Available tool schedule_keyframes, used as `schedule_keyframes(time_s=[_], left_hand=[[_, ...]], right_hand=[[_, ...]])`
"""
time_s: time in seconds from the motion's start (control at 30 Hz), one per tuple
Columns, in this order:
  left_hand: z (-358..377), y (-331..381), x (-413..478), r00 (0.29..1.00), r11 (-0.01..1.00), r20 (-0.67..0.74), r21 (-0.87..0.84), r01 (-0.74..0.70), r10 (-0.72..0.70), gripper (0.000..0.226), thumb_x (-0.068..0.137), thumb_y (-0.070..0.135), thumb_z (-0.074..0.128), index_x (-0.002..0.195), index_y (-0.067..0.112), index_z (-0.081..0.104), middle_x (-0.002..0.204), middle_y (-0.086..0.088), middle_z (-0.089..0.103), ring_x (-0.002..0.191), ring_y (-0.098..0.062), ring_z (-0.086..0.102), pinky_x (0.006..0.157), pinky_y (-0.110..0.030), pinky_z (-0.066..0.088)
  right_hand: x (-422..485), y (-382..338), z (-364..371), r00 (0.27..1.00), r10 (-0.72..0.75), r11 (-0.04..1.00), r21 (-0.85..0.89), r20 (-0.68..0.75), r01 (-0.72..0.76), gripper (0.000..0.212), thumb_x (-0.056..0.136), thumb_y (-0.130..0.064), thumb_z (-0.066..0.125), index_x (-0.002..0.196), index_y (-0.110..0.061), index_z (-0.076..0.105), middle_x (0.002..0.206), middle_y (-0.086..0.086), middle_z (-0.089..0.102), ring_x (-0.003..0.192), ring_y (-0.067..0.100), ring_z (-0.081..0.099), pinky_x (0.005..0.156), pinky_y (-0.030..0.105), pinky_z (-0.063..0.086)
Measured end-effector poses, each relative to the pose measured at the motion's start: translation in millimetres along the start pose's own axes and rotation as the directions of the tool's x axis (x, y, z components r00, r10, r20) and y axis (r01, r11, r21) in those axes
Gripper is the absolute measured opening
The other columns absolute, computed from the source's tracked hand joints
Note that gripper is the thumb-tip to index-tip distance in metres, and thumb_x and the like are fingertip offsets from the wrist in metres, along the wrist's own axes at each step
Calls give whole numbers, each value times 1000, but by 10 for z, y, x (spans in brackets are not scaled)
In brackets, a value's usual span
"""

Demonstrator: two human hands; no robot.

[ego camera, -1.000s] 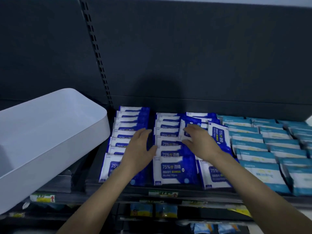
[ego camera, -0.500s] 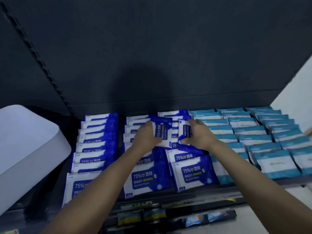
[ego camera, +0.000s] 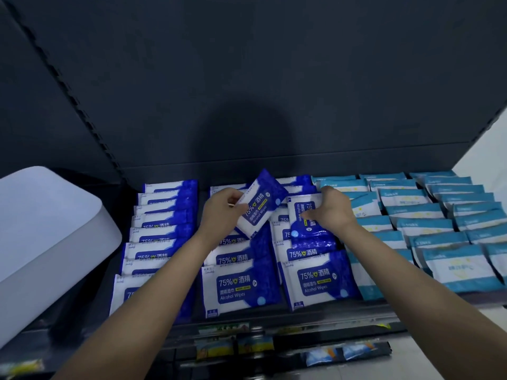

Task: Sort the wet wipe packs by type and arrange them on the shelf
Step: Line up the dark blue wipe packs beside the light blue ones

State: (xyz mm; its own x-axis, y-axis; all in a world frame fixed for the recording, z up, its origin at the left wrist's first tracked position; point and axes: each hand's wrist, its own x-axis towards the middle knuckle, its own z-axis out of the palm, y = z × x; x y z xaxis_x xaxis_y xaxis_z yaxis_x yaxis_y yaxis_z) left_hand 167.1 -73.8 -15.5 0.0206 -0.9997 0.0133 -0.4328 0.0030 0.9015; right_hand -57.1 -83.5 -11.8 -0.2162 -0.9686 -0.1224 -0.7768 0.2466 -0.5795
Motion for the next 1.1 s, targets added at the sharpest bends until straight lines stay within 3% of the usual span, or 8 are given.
schedule_keyframes(time_s=[0.17,0.37,0.47,0.57,0.67,0.8,0.9,1.1], left_hand=[[-315,-45,-198,999,996,23,86,-35,33,9,88,8,63,93,15,63,86,7,68,77,-7,63,65,-19,48],[-579,-81,-441,986,989,-80,36,-142,145,16,91,9,60,92,26,60,88,10,67,75,3,62,61,-10,47],[-616,-64,-508,978,978,155,133,-159,138,20,90,11,61,87,31,58,88,6,66,80,-7,63,70,-26,50],[-516,-188,-612,875,912,484,358,-201,2,13,91,16,60,93,28,62,91,7,64,83,-8,60,75,-29,50],[-426,-286,-720,833,921,547,362,-147,-82,21,92,22,60,113,28,61,106,11,62,97,-9,59,86,-27,51],[-357,-372,-797,771,699,637,556,-450,-11,72,87,47,62,148,30,28,148,13,29,137,-9,18,113,-23,17],[-327,-462,-818,738,665,675,556,-498,-12,82,90,47,58,153,31,6,159,17,-1,145,-4,-9,112,-19,-3],[-364,-455,-608,774,581,631,614,-534,44,83,94,42,55,153,25,0,160,8,-7,146,-10,-13,115,-25,-10]], right_hand=[[-17,-68,24,998,43,952,305,-51,-26,10,75,-6,75,82,-8,67,85,9,71,74,23,66,70,34,55],[-139,-168,-94,999,-33,855,517,-29,43,13,88,-14,67,87,-15,54,84,1,67,70,14,66,56,28,52],[-243,-223,-72,992,-121,850,518,21,93,14,87,-12,67,85,-19,56,88,5,70,73,20,69,66,38,58],[-344,-252,-15,986,-161,866,486,53,116,11,87,-10,67,89,-18,60,89,3,71,74,19,70,65,35,58],[-430,-224,36,980,-180,860,496,85,115,15,87,-7,67,87,-21,60,87,1,71,69,12,69,53,23,54],[-495,-177,102,980,-174,865,492,100,103,15,87,-8,67,91,-21,62,91,-1,71,75,13,70,61,26,57],[-529,-174,144,977,-187,855,507,101,111,16,87,-6,66,97,-18,63,95,-1,72,81,15,70,71,33,59],[-568,-188,159,975,-202,854,504,92,129,23,88,-8,66,110,-12,62,102,1,72,86,15,70,76,40,59]])
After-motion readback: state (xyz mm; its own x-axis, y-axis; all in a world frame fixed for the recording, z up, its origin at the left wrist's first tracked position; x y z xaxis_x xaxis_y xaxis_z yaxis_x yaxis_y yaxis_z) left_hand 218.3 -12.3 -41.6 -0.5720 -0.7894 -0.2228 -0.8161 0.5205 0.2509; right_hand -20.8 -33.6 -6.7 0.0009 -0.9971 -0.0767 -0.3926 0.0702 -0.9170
